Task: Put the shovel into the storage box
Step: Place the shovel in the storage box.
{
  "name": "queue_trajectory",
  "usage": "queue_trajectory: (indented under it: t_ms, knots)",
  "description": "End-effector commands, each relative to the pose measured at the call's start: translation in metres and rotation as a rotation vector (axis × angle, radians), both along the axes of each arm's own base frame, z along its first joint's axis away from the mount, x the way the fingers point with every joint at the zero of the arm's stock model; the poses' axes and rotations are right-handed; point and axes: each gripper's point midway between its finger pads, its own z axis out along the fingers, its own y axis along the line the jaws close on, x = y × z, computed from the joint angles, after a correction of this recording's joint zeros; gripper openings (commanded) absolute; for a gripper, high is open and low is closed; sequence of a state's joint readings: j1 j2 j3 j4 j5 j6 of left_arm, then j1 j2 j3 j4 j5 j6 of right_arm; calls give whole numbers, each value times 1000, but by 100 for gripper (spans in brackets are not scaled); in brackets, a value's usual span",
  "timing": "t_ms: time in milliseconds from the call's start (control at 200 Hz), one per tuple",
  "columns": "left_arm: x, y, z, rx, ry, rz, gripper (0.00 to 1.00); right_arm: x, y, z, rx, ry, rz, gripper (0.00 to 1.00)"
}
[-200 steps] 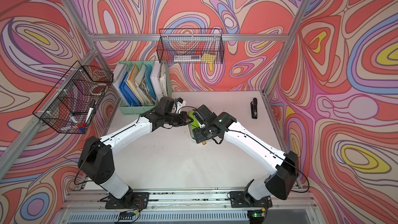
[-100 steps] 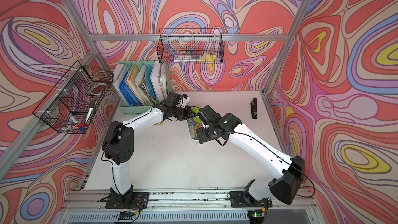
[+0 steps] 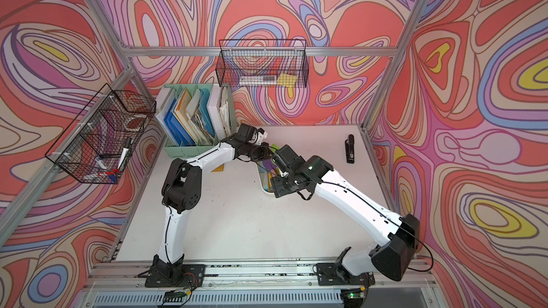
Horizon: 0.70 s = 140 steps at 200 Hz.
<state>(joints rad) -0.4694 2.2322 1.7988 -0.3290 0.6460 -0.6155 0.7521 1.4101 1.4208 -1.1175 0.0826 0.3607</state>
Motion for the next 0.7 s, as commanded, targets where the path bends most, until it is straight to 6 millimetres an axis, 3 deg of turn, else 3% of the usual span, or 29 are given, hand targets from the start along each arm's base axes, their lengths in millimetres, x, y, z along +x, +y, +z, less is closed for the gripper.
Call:
queue_trajectory:
  t_ms: [0,255,561,696]
  knots:
    - [-4,3,1,9,10,-31,0,-1,-4,-7,-13,17,-11,70]
    - [-12,9,-11,55,49,-58,0,1,-1,-10,-6,24,-4,70]
    - [-7,11,-30,73,85,-46,0,-1,-2,-10,-6,26,-5,70]
    - [-5,12,-34,89,91,-41,13,-1,-3,-10,-6,26,-8,70]
